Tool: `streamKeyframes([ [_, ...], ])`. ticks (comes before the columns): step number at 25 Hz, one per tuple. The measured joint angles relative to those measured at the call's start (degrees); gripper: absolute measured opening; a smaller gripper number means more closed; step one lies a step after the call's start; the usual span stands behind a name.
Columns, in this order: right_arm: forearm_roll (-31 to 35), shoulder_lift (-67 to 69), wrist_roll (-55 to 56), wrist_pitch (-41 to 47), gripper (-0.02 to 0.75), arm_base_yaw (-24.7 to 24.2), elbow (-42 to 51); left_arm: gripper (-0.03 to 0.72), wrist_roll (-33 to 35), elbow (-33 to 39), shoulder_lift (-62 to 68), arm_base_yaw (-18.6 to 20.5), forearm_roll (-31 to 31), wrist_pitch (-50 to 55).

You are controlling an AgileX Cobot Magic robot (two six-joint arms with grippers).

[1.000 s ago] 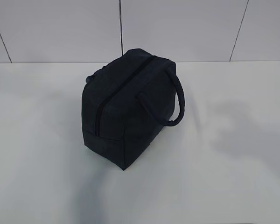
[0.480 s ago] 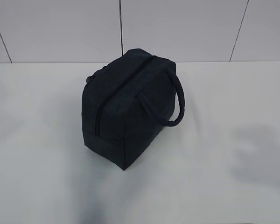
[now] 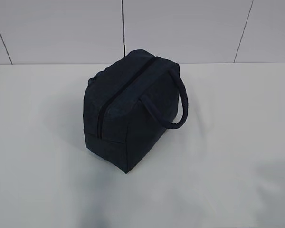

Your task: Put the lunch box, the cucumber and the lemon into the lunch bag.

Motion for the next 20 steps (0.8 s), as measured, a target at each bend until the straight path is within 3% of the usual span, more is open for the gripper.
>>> streamKeyframes([
  [9, 0.0, -7.49, -2.51, 0.15, 0.455, 0.0, 10.09, 0.246, 2.05, 13.69, -10.62, 0.0, 0.1, 0.0],
  [16, -1.62, -7.49, -4.83, -1.13, 0.454, 0.0, 11.07, 0.241, 2.65, 25.23, -21.53, 0.0, 0.0, -2.68],
  [20, -2.32, -7.49, -5.03, -4.23, 0.455, 0.0, 12.09, 0.238, 2.65, 27.0, -23.17, 0.0, -0.05, -5.98],
])
